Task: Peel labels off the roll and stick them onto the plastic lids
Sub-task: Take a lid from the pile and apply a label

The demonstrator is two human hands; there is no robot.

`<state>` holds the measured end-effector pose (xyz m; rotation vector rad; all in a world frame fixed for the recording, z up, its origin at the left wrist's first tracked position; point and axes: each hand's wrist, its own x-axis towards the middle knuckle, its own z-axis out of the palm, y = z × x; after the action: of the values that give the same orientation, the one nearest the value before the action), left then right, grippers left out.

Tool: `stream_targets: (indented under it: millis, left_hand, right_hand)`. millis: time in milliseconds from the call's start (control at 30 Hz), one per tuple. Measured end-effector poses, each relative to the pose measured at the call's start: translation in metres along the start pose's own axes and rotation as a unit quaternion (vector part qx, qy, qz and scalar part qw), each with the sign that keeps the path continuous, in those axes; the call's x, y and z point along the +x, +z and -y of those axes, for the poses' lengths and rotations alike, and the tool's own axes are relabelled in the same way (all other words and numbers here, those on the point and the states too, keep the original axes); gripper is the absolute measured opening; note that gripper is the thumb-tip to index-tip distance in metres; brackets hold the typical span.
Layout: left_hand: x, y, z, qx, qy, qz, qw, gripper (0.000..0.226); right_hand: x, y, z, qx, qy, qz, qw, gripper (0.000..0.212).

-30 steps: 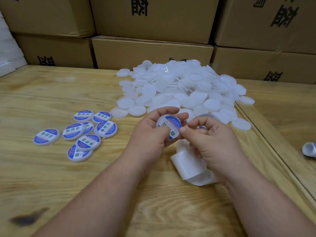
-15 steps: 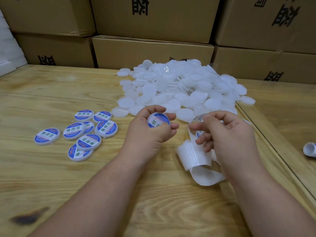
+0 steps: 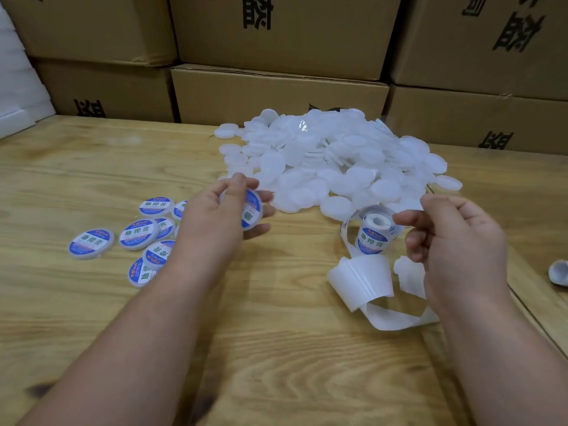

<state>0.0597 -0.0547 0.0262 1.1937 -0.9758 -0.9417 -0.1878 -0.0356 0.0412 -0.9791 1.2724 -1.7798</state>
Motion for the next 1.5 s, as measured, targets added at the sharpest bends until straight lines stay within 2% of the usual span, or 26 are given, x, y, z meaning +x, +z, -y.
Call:
stream_targets:
  millis: [67,133,233,433,533,600,633,733,867,1000,1100,1167,1267,1500]
  left_hand:
    - [0.007,-0.014,0.001,0.119,0.037,-0.044,0.991,0.022]
    - [0.012,-0.029,-0.001,0.171,0.055,-0.082,0.980,0.006]
    - [0.017,-0.046,-0.003,0.222,0.055,-0.117,0.966,0.020]
    - [0.023,-0.060,0.003,0.338,-0.010,-0.125,0.933,0.017]
    - [0.026,-0.060,0.006,0.435,0.004,-0.148,0.888,0.019]
    - [0.025,-0.054,0.003,0.488,0.043,-0.172,0.855,0.019]
    - [0.023,-0.050,0.002,0.489,0.063,-0.175,0.852,0.018]
    - [0.019,-0.034,0.006,0.461,0.137,-0.134,0.867,0.013]
    - [0.008,-0.006,0.019,0.437,0.187,-0.005,0.880,0.020]
    - [0.008,0.014,0.034,0.474,0.154,0.100,0.861,0.045]
    - [0.015,0.019,0.041,0.522,0.112,0.145,0.833,0.063]
    - [0.018,0.020,0.045,0.552,0.094,0.152,0.815,0.069]
    - [0.020,0.021,0.047,0.574,0.089,0.154,0.800,0.072]
    - [0.018,0.018,0.041,0.522,0.123,0.071,0.841,0.052]
  right_hand:
    - [0.001,-0.002,0.000,-0.002,-0.001,-0.005,1.000,0.010]
    - [0.002,-0.003,0.000,-0.004,-0.002,-0.008,1.000,0.009]
    - [0.003,-0.004,0.001,-0.005,-0.003,-0.013,1.000,0.009]
    - [0.004,-0.006,0.001,-0.008,-0.008,-0.025,1.000,0.011]
    - [0.005,-0.008,0.001,-0.016,-0.017,-0.030,0.999,0.009]
    - [0.005,-0.009,-0.002,-0.067,-0.058,-0.025,0.996,0.012]
    - [0.003,-0.008,-0.004,-0.111,-0.092,-0.014,0.989,0.014]
    - [-0.005,0.001,-0.014,-0.241,-0.163,0.051,0.955,0.018]
    - [-0.016,0.013,-0.022,-0.327,-0.170,0.134,0.920,0.017]
    - [-0.017,0.016,-0.022,-0.355,-0.162,0.167,0.905,0.019]
    - [-0.015,0.014,-0.023,-0.373,-0.141,0.182,0.899,0.024]
    - [-0.013,0.013,-0.026,-0.380,-0.125,0.187,0.897,0.026]
    - [-0.011,0.014,-0.029,-0.392,-0.124,0.184,0.893,0.013]
    - [-0.010,0.017,-0.037,-0.447,-0.096,0.172,0.872,0.030]
